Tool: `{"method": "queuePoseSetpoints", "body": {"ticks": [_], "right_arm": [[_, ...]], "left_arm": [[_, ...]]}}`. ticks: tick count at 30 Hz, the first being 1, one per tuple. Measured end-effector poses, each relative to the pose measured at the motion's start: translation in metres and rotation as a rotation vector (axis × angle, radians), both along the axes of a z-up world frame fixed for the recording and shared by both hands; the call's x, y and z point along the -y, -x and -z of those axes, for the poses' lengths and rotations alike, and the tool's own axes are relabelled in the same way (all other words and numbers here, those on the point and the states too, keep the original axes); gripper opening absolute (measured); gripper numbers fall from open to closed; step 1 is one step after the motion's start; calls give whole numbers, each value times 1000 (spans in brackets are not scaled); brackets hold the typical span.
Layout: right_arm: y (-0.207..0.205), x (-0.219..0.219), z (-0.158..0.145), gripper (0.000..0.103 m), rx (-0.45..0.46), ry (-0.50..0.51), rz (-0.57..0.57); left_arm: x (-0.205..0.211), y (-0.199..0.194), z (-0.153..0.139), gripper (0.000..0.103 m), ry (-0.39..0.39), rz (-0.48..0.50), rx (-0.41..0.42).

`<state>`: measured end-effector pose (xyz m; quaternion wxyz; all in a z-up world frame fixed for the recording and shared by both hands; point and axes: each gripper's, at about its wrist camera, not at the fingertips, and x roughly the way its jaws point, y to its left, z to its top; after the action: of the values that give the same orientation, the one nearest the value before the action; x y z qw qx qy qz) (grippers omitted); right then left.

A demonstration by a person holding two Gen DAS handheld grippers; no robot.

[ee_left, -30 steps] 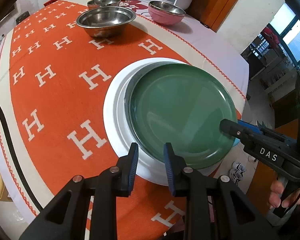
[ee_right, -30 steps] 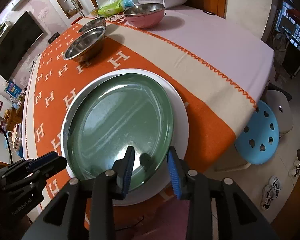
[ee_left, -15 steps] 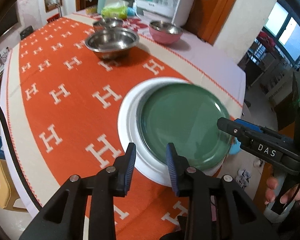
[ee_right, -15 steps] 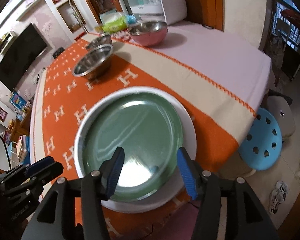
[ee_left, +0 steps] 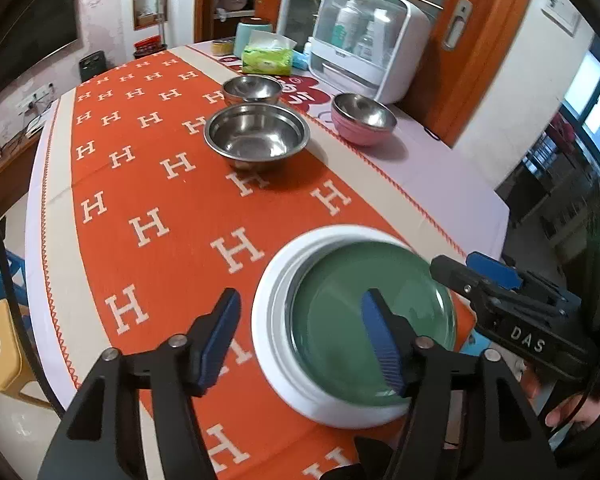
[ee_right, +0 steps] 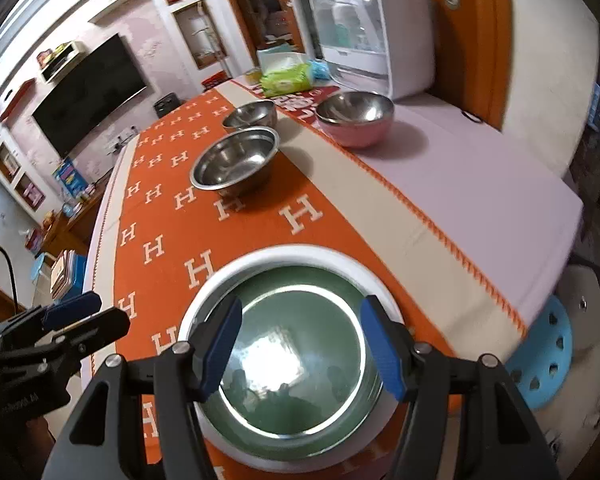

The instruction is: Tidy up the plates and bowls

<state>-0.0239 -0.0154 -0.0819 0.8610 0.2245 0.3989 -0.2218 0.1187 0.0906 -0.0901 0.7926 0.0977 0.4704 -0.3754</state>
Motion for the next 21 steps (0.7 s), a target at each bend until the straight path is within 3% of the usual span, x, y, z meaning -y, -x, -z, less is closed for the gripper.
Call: {"method": "queuePoseSetpoints", "body": {"ticks": [9,21], "right_arm": [[-10,36,-15,62,14,27,-125],[-30,78,-30,67,52,111,-402]], "left_arm": [[31,-12,-11,78,-4,-129,-8],[73,-26,-18,78,-32,-315,45]]}}
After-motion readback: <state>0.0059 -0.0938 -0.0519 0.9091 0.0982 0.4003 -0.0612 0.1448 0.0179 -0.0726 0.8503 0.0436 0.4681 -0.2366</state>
